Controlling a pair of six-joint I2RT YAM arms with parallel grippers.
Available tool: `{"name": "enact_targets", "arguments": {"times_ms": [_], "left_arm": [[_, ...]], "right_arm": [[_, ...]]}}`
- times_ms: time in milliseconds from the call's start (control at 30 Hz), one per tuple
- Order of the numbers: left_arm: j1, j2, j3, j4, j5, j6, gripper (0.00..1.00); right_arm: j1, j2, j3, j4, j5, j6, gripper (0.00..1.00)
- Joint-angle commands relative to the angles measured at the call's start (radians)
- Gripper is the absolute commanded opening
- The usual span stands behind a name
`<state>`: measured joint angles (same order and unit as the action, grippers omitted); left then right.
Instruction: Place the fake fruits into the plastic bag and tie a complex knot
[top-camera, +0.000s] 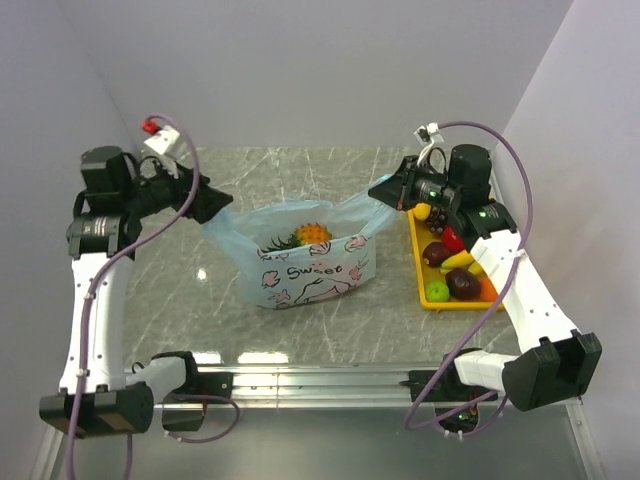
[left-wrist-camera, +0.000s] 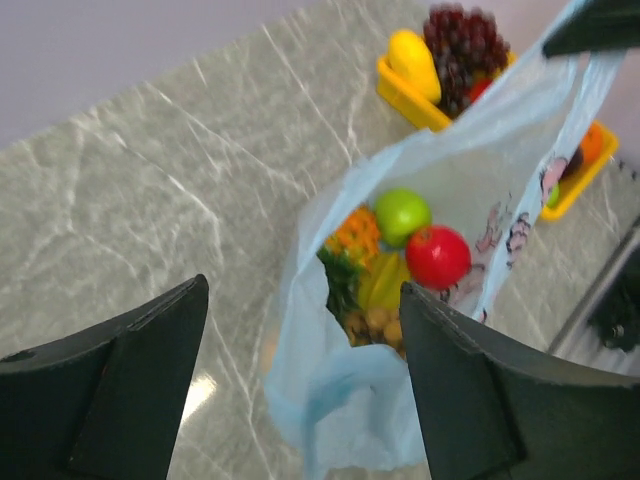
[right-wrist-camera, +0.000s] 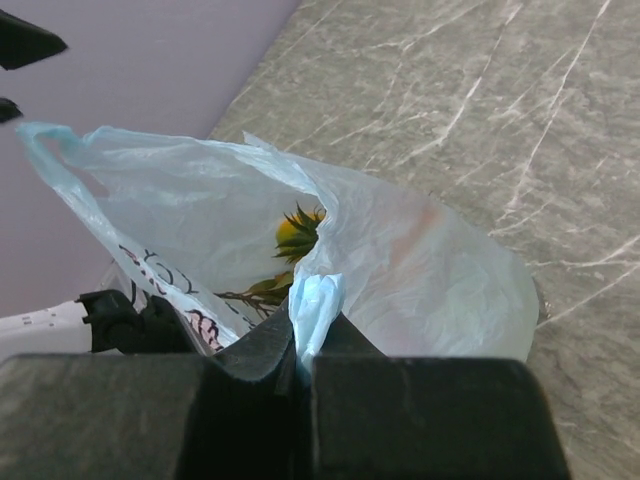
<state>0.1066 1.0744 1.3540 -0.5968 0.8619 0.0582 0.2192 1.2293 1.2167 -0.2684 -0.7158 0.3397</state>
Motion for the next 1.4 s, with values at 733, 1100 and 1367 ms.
{"name": "enact_targets", "arguments": {"times_ms": [733, 1100, 1367], "left_arm": [[-0.065, -0.046, 0.205, 0.044, -0.238, -0.018, 0.00], [-0.064, -0.177, -0.081, 0.081, -0.205, 0.219, 0.00], [-0.099, -0.001, 0.169, -0.190, -0.006, 0.284, 0.99]], "right_arm": [[0.017, -0.010, 0.179, 0.017, 0.093, -0.019, 0.00], [0.049, -0.027, 0.064, 0.049, 0.185, 0.005, 0.00], [0.066, -0.031, -0.006, 0.123, 0.104, 0.024, 0.00]]}}
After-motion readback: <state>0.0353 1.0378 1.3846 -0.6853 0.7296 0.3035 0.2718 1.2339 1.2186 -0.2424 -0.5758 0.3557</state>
